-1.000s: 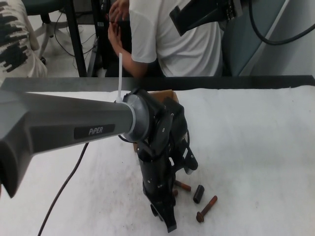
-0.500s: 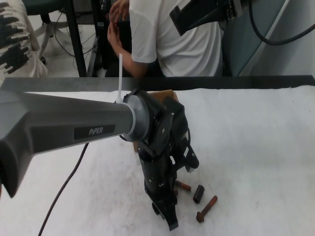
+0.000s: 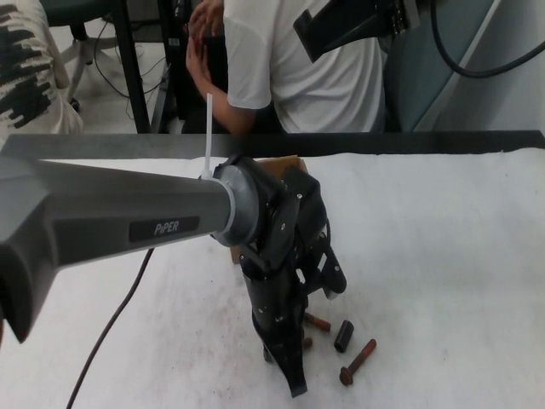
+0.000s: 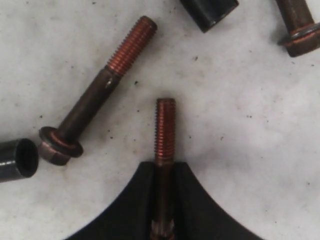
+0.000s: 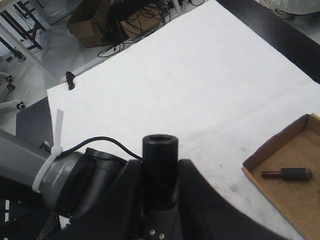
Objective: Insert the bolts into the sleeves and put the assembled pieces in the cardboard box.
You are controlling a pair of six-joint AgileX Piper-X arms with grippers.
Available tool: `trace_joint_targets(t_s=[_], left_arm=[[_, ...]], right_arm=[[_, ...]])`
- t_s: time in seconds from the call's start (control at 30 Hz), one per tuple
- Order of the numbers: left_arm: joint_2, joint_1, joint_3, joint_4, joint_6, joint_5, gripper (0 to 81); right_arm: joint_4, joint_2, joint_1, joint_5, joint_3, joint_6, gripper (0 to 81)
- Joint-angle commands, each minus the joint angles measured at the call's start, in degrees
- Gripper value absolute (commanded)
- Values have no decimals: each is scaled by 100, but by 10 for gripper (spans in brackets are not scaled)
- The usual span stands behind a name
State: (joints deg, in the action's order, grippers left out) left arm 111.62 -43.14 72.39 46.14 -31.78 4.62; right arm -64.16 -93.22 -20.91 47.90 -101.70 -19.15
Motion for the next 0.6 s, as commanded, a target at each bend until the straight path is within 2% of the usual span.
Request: trace_joint_targets(t_s=[0.0,0.2,0.37,0.57], left_arm=[[111,-21,-39,412,-291,-182,0],[66,-18,-39,1527,-529,-718,0],[-168,117,-39,1777,546,-706,0],[-845,319,-39,1794,1104,-462,0]], right_arm=[[-3,154,21,89,-18,2,8],[-3,154,21,89,-18,2,8],[-3,154,21,89,-18,2,8],[-49,154,21,89,-18,2,8]])
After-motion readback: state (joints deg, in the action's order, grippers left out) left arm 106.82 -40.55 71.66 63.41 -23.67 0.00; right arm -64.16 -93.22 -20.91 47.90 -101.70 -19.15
